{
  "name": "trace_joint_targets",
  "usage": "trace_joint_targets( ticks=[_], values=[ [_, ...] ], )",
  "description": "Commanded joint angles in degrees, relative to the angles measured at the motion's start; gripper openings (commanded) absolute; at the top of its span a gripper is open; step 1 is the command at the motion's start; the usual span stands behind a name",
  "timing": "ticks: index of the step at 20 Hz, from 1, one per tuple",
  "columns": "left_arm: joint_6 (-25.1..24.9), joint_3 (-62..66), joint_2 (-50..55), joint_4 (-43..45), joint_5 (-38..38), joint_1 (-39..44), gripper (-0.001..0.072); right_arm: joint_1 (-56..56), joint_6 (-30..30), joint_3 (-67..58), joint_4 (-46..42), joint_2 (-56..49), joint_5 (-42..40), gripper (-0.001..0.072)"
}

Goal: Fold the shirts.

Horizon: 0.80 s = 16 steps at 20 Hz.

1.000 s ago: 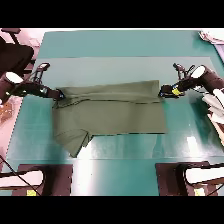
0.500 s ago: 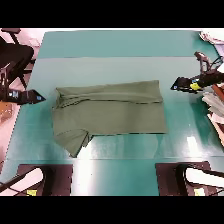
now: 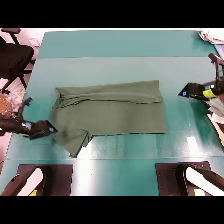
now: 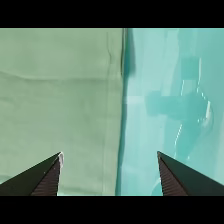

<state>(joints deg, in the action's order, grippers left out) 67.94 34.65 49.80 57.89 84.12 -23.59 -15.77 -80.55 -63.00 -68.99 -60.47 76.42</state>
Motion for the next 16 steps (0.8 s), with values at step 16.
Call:
trace_joint_targets(
  ticks=[16],
  values=[
    [34.6, -9.6, -1.2, 9.3, -16.3, 22.9, 0.0540, -7.0, -1.1, 15.5, 0.7, 13.0, -7.4, 0.0661]
  ],
)
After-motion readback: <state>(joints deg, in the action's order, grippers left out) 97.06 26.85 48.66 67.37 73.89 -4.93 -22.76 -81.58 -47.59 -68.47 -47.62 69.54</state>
